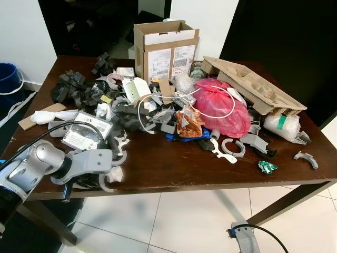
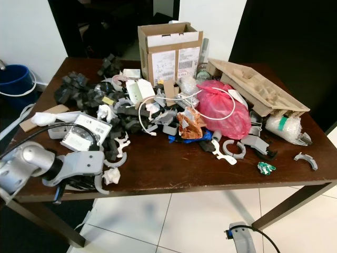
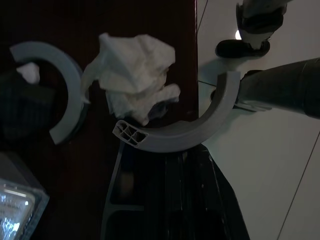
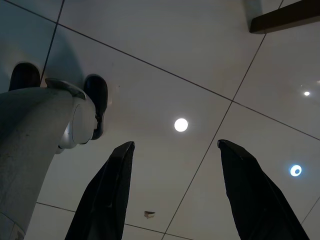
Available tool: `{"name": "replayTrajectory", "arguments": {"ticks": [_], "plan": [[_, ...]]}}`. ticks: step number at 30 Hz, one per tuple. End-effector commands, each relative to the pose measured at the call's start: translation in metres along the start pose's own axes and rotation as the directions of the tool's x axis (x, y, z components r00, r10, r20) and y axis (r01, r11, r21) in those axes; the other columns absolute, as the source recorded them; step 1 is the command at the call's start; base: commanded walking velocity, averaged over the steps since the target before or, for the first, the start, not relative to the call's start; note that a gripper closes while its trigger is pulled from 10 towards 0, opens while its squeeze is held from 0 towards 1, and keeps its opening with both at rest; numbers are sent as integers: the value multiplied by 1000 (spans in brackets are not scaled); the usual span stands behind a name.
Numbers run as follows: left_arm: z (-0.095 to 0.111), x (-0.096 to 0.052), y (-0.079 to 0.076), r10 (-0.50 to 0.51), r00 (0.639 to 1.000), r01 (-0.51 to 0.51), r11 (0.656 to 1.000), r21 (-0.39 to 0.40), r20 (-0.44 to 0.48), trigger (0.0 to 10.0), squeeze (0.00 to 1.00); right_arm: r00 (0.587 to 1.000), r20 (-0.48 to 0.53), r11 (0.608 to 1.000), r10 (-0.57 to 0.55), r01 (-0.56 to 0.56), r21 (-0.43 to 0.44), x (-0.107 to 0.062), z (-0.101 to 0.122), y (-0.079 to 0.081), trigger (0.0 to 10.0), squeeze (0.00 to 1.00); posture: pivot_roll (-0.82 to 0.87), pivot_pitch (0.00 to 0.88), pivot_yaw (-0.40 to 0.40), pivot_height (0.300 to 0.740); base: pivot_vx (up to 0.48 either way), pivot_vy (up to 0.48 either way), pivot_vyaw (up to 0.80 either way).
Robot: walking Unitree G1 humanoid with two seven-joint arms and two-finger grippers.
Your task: Picking trash to rubbish bin
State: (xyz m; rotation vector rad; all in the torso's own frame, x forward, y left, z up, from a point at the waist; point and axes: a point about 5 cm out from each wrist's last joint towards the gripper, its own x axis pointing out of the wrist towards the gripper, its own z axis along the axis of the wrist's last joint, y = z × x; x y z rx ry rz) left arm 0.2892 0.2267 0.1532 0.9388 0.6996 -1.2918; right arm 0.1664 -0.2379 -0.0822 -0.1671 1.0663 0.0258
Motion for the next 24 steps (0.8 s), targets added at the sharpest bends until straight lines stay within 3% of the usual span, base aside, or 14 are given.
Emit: {"name": "replayTrajectory", "arguments": {"ticks": [1, 7, 9, 11, 12, 13, 14, 17, 20, 21, 23, 24], "plan": [[-1, 13, -6, -42, 999, 42, 999, -3, 7, 0, 0, 1000, -13, 1000, -13, 14, 17, -1, -5, -4, 10000, 0, 54, 98, -72, 740, 0, 0, 0], [-1, 11, 3, 55, 997, -53, 998, -28, 55, 0, 0, 1000, -1, 999, -15, 15, 39, -1, -2, -3, 10000, 0, 51, 97, -70, 740, 0, 0, 0], [1, 3, 12, 144, 987, -141, 989, -39, 77, 0, 0, 1000, 2, 999, -15, 15, 45, -1, -1, -3, 10000, 0, 52, 97, -70, 740, 0, 0, 0], [9, -19, 30, 305, 939, -298, 952, -66, 159, 0, 0, 1000, 6, 998, -15, 14, 53, 0, -1, -3, 10000, 0, 54, 96, -72, 740, 0, 0, 0], [9, -19, 30, 305, 939, -298, 952, -66, 159, 0, 0, 1000, 6, 998, -15, 14, 53, 0, -1, -3, 10000, 0, 54, 96, -72, 740, 0, 0, 0], [18, -40, 44, 430, 869, -417, 903, -105, 246, 0, 0, 1000, 6, 998, -14, 13, 56, 0, 0, -2, 10000, 0, 56, 95, -72, 740, 0, 0, 0], [25, -52, 47, 469, 825, -452, 883, -130, 315, 0, 0, 1000, 7, 998, -13, 13, 58, 0, 0, -2, 10000, 0, 55, 94, -72, 740, 0, 0, 0], [29, -59, 48, 487, 796, -468, 872, -145, 360, 0, 0, 1000, 7, 998, -13, 12, 59, 0, 0, -2, 10000, 0, 55, 93, -71, 740, 0, 0, 0], [53, -88, 47, 504, 635, -485, 850, -206, 586, 0, 0, 1000, 8, 998, -14, 14, 64, 0, 0, -2, 10000, 0, 60, 91, -73, 740, 0, 0, 0], [53, -88, 47, 504, 635, -485, 850, -206, 586, 0, 0, 1000, 8, 998, -14, 14, 64, 0, 0, -2, 10000, 0, 60, 91, -73, 740, 0, 0, 0], [63, -91, 40, 450, 585, -440, 875, -202, 675, 0, 0, 1000, 6, 998, -15, 14, 62, 0, 0, -3, 10000, 0, 64, 89, -73, 740, 0, 0, 0], [63, -91, 40, 450, 585, -440, 875, -202, 675, 0, 0, 1000, 6, 998, -15, 14, 62, 0, 0, -3, 10000, 0, 64, 89, -73, 740, 0, 0, 0]]}}
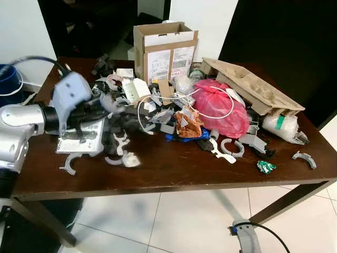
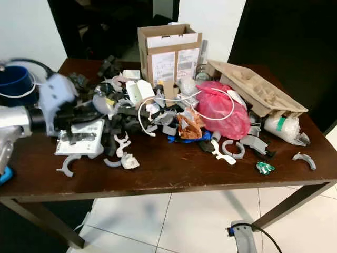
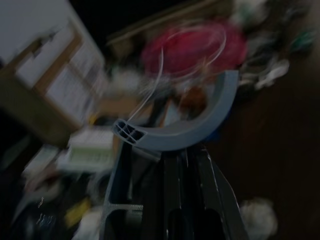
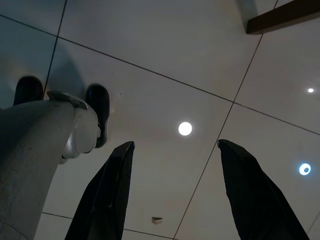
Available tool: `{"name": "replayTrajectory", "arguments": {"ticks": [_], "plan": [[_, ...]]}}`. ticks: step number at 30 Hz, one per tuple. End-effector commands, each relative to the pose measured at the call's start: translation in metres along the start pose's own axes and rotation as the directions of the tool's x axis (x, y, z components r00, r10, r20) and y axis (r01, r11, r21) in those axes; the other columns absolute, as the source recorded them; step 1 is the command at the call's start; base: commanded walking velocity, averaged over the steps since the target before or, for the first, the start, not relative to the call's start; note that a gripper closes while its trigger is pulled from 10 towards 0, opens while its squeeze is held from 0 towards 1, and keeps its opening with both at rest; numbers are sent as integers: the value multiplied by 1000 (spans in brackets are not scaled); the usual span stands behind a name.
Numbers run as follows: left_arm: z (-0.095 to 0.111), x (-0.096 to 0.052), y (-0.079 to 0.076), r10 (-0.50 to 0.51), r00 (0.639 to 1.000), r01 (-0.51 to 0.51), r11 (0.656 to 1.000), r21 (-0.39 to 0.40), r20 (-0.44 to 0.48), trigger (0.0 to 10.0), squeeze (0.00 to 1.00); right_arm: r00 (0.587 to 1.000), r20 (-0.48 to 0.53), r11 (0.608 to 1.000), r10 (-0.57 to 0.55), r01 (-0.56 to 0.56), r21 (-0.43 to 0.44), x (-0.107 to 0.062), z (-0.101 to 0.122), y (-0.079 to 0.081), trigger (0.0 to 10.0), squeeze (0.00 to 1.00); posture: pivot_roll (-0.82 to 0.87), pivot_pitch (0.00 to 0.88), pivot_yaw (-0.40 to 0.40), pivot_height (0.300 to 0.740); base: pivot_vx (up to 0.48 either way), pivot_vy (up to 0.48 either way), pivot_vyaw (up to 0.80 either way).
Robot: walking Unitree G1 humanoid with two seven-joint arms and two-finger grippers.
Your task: Picking trash to rubbish bin
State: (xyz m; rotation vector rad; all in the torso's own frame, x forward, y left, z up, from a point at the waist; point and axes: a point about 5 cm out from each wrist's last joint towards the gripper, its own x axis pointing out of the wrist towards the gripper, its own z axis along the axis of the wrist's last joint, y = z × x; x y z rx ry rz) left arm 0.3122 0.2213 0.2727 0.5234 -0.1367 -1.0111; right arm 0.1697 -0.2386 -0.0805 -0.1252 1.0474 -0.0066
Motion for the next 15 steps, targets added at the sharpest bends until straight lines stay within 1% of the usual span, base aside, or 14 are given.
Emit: {"name": "replayTrajectory", "arguments": {"ticks": [1, 2, 3, 5, 6, 7, 8, 9, 10, 11, 12, 13, 14, 15], "plan": [[4, 9, -16, -76, 991, 82, 995, -55, 109, 0, 0, 1000, -11, 1000, -8, 8, 11, -1, -3, -2, 10000, 0, 64, 88, -73, 740, 0, 0, 0], [7, 13, -24, -112, 978, 128, 989, -78, 177, 0, 0, 1000, -11, 1000, -9, 9, 10, -1, -3, -2, 10000, 0, 67, 87, -74, 740, 0, 0, 0], [7, 13, -24, -112, 978, 128, 989, -78, 177, 0, 0, 1000, -11, 1000, -9, 9, 10, -1, -3, -2, 10000, 0, 67, 87, -74, 740, 0, 0, 0], [14, 22, -40, -156, 931, 211, 968, -138, 331, 784, 0, 1000, -5, 1000, -12, 12, 14, -1, -2, -3, 10000, 0, 70, 82, -75, 740, 0, 0, 0], [14, 22, -40, -156, 931, 211, 968, -138, 331, 784, 0, 1000, -5, 1000, -12, 12, 14, -1, -2, -3, 10000, 0, 70, 82, -75, 740, 0, 0, 0], [17, 25, -48, -156, 892, 254, 949, -184, 425, 824, 0, 1000, 3, 1000, -16, 16, 26, -1, -1, -3, 10000, 0, 70, 82, -75, 740, 0, 0, 0], [19, 29, -55, -152, 848, 302, 926, -228, 508, 1529, 0, 1000, 13, 999, -21, 20, 41, -1, 0, -4, 10000, 0, 72, 80, -76, 740, 0, 0, 0], [20, 30, -60, -145, 817, 334, 907, -255, 558, 1529, 0, 1000, 19, 998, -24, 23, 52, -1, 0, -4, 10000, 0, 72, 80, -76, 740, 0, 0, 0], [21, 32, -69, -157, 777, 390, 880, -270, 609, 4000, 0, 999, 30, 997, -29, 27, 69, -1, 2, -4, 10000, 0, 73, 77, -77, 740, 0, 0, 0], [20, 35, -77, -166, 752, 432, 855, -287, 638, 4784, 0, 999, 39, 996, -33, 29, 84, -1, 4, -5, 10000, 0, 74, 77, -78, 740, 0, 0, 0], [20, 35, -77, -166, 752, 432, 855, -287, 638, 4784, 0, 999, 39, 996, -33, 29, 84, -1, 4, -5, 10000, 0, 74, 77, -78, 740, 0, 0, 0], [17, 39, -86, -176, 728, 478, 823, -306, 663, 6510, 0, 998, 49, 995, -37, 32, 98, -1, 6, -6, 10000, 0, 75, 77, -78, 740, 0, 0, 0], [6, 48, -109, -210, 701, 560, 754, -343, 682, 8824, 0, 996, 71, 990, -47, 37, 137, 0, 10, -7, 10000, 0, 75, 76, -79, 740, 0, 0, 0], [0, 52, -116, -208, 704, 574, 730, -371, 679, 10000, 0, 996, 81, 988, -49, 37, 149, 0, 12, -8, 10000, 0, 75, 76, -79, 740, 0, 0, 0]]}}
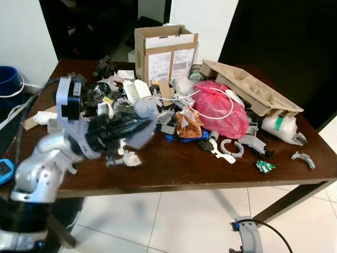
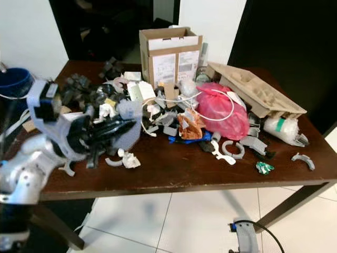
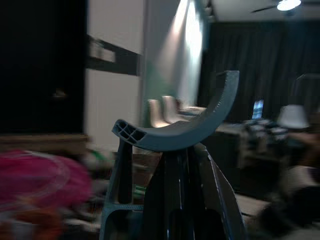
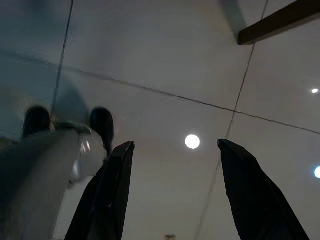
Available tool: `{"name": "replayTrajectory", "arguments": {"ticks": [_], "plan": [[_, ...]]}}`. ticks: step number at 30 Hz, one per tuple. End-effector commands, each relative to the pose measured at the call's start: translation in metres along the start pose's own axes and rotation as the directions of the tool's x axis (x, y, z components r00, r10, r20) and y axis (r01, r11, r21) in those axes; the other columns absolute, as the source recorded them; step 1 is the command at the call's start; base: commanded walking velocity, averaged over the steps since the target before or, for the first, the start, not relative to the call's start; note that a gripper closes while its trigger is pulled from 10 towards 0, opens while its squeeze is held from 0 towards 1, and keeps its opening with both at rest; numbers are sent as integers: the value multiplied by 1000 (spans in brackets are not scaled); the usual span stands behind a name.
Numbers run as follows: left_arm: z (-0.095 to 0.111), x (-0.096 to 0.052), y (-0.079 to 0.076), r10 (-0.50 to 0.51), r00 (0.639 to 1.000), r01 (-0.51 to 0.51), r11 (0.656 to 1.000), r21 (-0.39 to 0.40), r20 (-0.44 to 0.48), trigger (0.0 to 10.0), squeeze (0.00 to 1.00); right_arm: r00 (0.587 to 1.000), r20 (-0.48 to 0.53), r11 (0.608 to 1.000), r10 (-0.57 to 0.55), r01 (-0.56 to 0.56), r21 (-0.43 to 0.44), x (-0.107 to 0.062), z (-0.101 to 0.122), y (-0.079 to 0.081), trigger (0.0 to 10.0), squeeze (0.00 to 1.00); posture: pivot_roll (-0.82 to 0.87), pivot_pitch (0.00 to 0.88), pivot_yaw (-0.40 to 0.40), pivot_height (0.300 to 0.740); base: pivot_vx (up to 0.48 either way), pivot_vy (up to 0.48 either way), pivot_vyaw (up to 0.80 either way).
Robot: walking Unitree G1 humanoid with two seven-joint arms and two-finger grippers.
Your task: Picking trash to rubbish bin
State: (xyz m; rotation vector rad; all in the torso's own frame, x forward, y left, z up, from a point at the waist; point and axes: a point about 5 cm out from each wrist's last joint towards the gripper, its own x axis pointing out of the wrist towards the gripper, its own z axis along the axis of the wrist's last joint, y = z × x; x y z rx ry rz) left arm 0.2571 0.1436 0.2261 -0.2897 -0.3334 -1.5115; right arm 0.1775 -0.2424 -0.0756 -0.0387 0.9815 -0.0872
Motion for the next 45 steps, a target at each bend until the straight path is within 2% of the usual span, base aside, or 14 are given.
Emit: {"name": "replayTrajectory", "arguments": {"ticks": [1, 8, 14, 23, 26, 32, 33, 34, 36, 37, 39, 40, 42, 45], "plan": [[-26, 7, -8, -41, 999, 42, 992, -116, 11, 10000, 0, 999, 29, 999, -15, 13, 41, 0, 5, -3, 10000, 0, 75, 76, -79, 740, 0, 0, 0], [-57, -6, -18, -17, 1000, 14, 963, -269, -8, 10000, 0, 998, 62, 995, -22, 17, 94, 1, 16, -4, 10000, 0, 80, 80, -79, 740, 0, 0, 0], [-96, -24, -25, 45, 989, -98, 912, -398, -141, 10000, 0, 997, 78, 994, -28, 19, 109, 2, 21, -2, 10000, 0, 87, 82, -76, 740, 0, 0, 0], [-137, -39, -37, 47, 955, -191, 850, -490, -291, 10000, 0, 997, 60, 995, -49, 43, 94, 1, 16, -4, 10000, 0, 82, 86, -75, 740, 0, 0, 0], [-165, -50, -42, 48, 894, -288, 823, -489, -446, 10000, 0, 997, 47, 994, -55, 51, 92, 1, 13, -6, 10000, 0, 83, 86, -76, 740, 0, 0, 0], [-186, -61, -47, 55, 834, -369, 796, -481, -549, 10000, 0, 998, 42, 994, -56, 51, 92, 1, 12, -5, 10000, 0, 82, 87, -75, 740, 0, 0, 0], [-192, -64, -48, 58, 811, -392, 793, -467, -582, 10000, 0, 998, 42, 994, -55, 51, 92, 1, 12, -5, 10000, 0, 82, 87, -75, 740, 0, 0, 0], [-202, -71, -49, 71, 750, -440, 795, -417, -658, 10000, 0, 998, 42, 994, -53, 49, 93, 1, 12, -5, 10000, 0, 85, 89, -75, 740, 0, 0, 0], [-206, -74, -49, 76, 719, -461, 797, -391, -691, 10000, 0, 998, 42, 994, -52, 48, 94, 1, 12, -4, 10000, 0, 85, 89, -75, 740, 0, 0, 0], [-216, -81, -52, 52, 637, -477, 811, -340, -769, 10000, 0, 998, 43, 995, -49, 44, 93, 1, 11, -3, 10000, 0, 88, 89, -74, 740, 0, 0, 0], [-216, -81, -52, 52, 637, -477, 811, -340, -769, 10000, 0, 998, 43, 995, -49, 44, 93, 1, 11, -3, 10000, 0, 88, 89, -74, 740, 0, 0, 0], [-225, -88, -55, 31, 551, -476, 832, -284, -834, 10000, 0, 998, 44, 995, -45, 40, 94, 1, 12, -2, 10000, 0, 88, 89, -75, 740, 0, 0, 0], [-225, -88, -55, 31, 551, -476, 832, -284, -834, 10000, 0, 998, 44, 995, -45, 40, 94, 1, 12, -2, 10000, 0, 88, 89, -75, 740, 0, 0, 0], [-233, -94, -57, 13, 461, -470, 852, -231, -887, 10000, 0, 998, 48, 995, -40, 35, 96, 2, 12, -1, 10000, 0, 89, 92, -74, 740, 0, 0, 0]]}}
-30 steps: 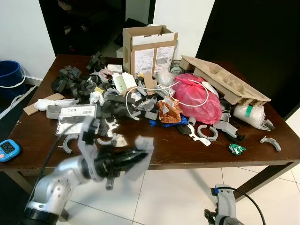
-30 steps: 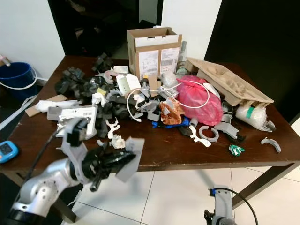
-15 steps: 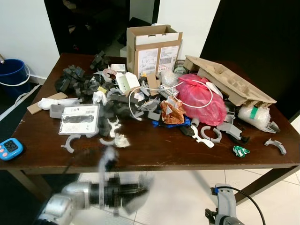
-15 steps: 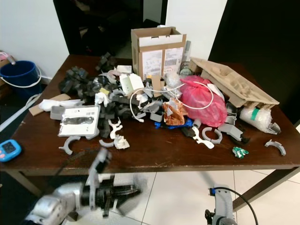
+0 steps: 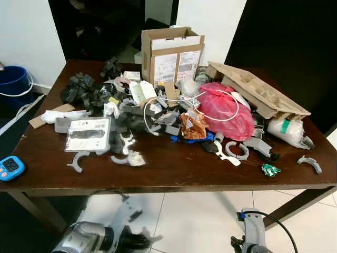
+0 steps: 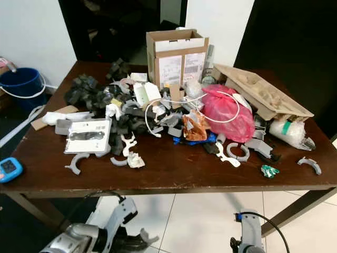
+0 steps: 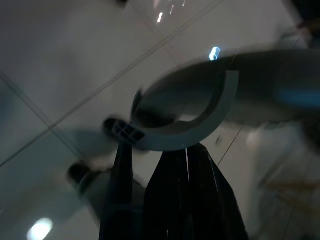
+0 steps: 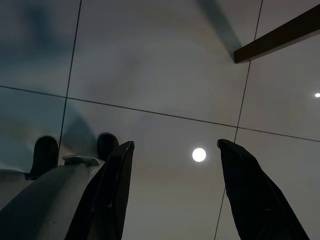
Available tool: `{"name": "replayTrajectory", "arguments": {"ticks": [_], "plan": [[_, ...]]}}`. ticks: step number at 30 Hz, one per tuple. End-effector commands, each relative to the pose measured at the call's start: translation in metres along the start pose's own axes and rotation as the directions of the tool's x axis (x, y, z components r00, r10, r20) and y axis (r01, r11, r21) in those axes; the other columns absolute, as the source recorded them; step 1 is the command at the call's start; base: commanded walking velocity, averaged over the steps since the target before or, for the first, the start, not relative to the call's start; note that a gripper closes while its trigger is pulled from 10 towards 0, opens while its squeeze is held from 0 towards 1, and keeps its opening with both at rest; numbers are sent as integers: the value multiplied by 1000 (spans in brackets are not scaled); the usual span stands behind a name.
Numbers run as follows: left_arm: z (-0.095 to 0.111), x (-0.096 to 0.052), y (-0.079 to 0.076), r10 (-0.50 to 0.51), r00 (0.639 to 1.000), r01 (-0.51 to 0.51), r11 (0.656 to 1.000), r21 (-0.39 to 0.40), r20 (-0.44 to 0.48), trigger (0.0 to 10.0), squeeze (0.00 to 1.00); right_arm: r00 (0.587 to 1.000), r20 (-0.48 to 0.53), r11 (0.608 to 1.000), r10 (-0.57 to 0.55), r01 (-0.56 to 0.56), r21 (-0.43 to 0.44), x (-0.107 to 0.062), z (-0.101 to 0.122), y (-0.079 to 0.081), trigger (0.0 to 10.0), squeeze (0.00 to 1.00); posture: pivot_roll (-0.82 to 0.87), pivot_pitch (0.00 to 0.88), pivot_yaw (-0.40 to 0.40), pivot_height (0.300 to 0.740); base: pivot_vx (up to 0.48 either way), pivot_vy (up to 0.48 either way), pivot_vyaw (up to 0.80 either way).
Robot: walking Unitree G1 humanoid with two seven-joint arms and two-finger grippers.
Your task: Picking trash to rubbish bin
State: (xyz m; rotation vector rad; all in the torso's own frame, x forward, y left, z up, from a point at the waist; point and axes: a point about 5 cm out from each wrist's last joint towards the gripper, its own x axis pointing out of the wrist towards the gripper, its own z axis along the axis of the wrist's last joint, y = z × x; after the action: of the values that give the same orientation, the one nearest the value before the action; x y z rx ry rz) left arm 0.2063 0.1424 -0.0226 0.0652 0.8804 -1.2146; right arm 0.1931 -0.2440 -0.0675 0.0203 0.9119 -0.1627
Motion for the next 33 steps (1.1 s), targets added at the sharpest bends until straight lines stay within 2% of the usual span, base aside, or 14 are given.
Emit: {"name": "replayTrajectory", "arguments": {"ticks": [1, 6, 9, 13, 18, 19, 21, 22, 25, 27, 28, 30, 31, 33], "plan": [[-5, 7, 0, 28, 997, -24, 998, 56, -77, 10000, 0, 1000, -13, 1000, 1, -1, 10, -1, -5, 0, 10000, 0, 89, 92, -74, 740, 0, 0, 0], [-12, 9, 7, 127, 973, -88, 977, 192, -195, 10000, 0, 1000, -9, 1000, 6, -6, 18, -1, -5, 1, 10000, 0, 89, 96, -72, 740, 0, 0, 0], [-12, 11, 10, 164, 965, -118, 969, 217, -206, 10000, 0, 1000, -11, 1000, 6, -6, 17, -1, -6, 1, 10000, 0, 89, 97, -70, 740, 0, 0, 0], [-19, 12, 18, 279, 934, -233, 949, 210, -222, 10000, 0, 1000, -15, 1000, 7, -6, 18, -1, -7, 2, 10000, 0, 84, 97, -67, 740, 0, 0, 0], [-28, 10, 21, 319, 923, -296, 946, 131, -217, 10000, 0, 1000, -17, 1000, 7, -7, 17, -1, -8, 2, 10000, 0, 82, 97, -67, 740, 0, 0, 0], [-42, 4, 23, 361, 902, -361, 931, 48, -235, 10000, 0, 1000, -21, 1000, 7, -6, 14, -1, -8, 2, 10000, 0, 81, 95, -70, 740, 0, 0, 0], [-49, 1, 24, 393, 882, -395, 918, 45, -259, 10000, 0, 1000, -22, 1000, 7, -6, 13, -1, -9, 2, 10000, 0, 81, 95, -70, 740, 0, 0, 0], [-62, -5, 24, 437, 844, -443, 895, 58, -311, 10000, 0, 1000, -23, 1000, 5, -5, 12, -1, -9, 2, 10000, 0, 79, 94, -69, 740, 0, 0, 0], [-72, -7, 22, 454, 821, -462, 885, 63, -347, 10000, 0, 1000, -23, 1000, 4, -4, 12, -1, -9, 2, 10000, 0, 74, 92, -67, 740, 0, 0, 0], [-90, -9, 15, 478, 779, -500, 864, 56, -407, 10000, 0, 1000, -25, 1000, -2, 2, 14, -1, -9, 1, 10000, 0, 73, 93, -65, 740, 0, 0, 0], [-90, -9, 15, 478, 779, -500, 864, 56, -407, 10000, 0, 1000, -25, 1000, -2, 2, 14, -1, -9, 1, 10000, 0, 73, 93, -65, 740, 0, 0, 0], [-102, -5, 6, 475, 783, -549, 831, -88, -401, 10000, 0, 999, -37, 1000, -11, 12, 24, -1, -11, 0, 10000, 0, 71, 90, -64, 740, 0, 0, 0], [-102, -5, 6, 475, 783, -549, 831, -88, -401, 10000, 0, 999, -37, 1000, -11, 12, 24, -1, -11, 0, 10000, 0, 71, 90, -64, 740, 0, 0, 0], [-110, -4, 1, 506, 769, -608, 768, -202, -391, 10000, 0, 999, -50, 1000, -10, 11, 20, -2, -13, 1, 10000, 0, 73, 87, -64, 740, 0, 0, -609]]}}
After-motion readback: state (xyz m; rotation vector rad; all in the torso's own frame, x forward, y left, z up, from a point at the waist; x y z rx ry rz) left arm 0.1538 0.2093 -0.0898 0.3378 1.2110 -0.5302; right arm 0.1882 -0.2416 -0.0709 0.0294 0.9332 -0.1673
